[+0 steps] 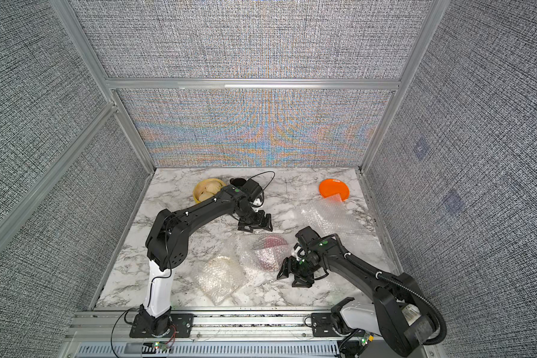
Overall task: Unpack dinner plates from bubble wrap
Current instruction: Unwrap the bubble wrap at the center of the board.
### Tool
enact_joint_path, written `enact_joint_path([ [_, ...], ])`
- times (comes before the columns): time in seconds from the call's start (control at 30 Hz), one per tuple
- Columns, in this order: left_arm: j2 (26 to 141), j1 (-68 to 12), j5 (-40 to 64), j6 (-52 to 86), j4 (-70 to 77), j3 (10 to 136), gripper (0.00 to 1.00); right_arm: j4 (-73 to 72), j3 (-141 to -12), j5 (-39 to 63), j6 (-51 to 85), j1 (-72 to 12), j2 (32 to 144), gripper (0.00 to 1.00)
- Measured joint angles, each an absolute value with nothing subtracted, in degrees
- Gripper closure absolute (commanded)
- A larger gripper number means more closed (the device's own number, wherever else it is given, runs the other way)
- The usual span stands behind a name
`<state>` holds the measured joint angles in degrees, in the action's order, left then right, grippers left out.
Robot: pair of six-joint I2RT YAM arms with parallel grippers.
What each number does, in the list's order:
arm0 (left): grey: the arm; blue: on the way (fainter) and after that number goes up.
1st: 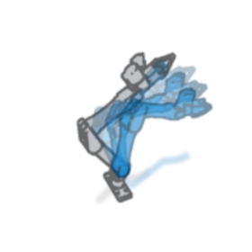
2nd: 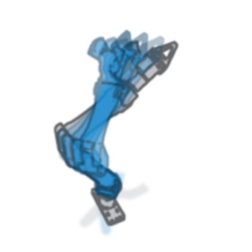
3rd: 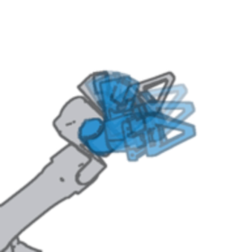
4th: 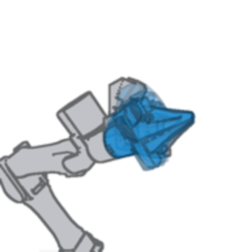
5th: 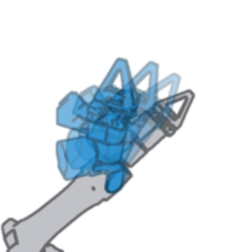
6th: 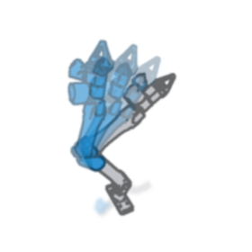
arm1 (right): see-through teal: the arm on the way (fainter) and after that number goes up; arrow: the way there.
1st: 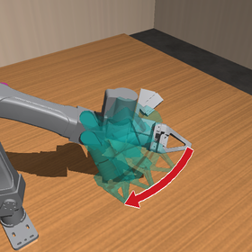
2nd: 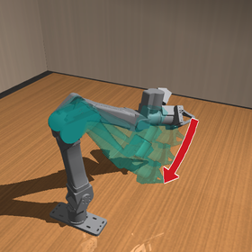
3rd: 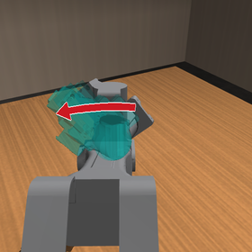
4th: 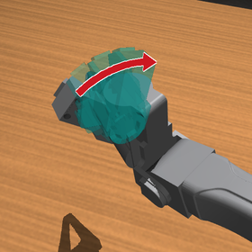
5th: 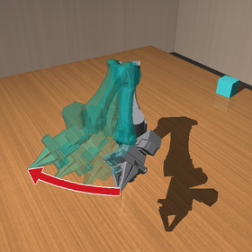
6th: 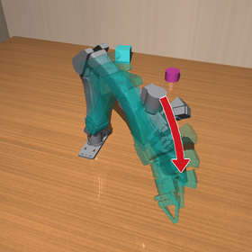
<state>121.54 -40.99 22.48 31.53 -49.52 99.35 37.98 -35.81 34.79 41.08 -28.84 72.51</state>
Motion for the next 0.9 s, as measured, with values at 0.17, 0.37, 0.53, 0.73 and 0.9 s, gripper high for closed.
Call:
enact_joint_path([
  [0.17, 122.08, -40.95, 22.74, 31.55, -48.88, 97.82, 0.07, 35.55, -35.77, 35.33, 40.51, -27.05, 75.99, 0.28],
  [0.37, 121.67, -40.84, 22.85, 31.57, -48.07, 95.09, 0.07, 33.04, -36.12, 36.45, 40.03, -24.34, 78.67, 0.28],
  [0.53, 120.40, -40.80, 23.09, 32.01, -47.13, 92.55, 0.07, 30.96, -36.05, 36.71, 39.90, -22.04, 80.68, 0.28],
  [0.73, 116.60, -40.80, 23.77, 33.19, -44.71, 87.15, 0.07, 28.86, -38.41, 37.41, 39.97, -21.56, 84.68, 0.28],
  [0.9, 111.72, -40.80, 23.90, 34.57, -43.35, 81.76, 0.07, 27.88, -41.98, 38.54, 40.05, -21.69, 88.60, 0.28],
])
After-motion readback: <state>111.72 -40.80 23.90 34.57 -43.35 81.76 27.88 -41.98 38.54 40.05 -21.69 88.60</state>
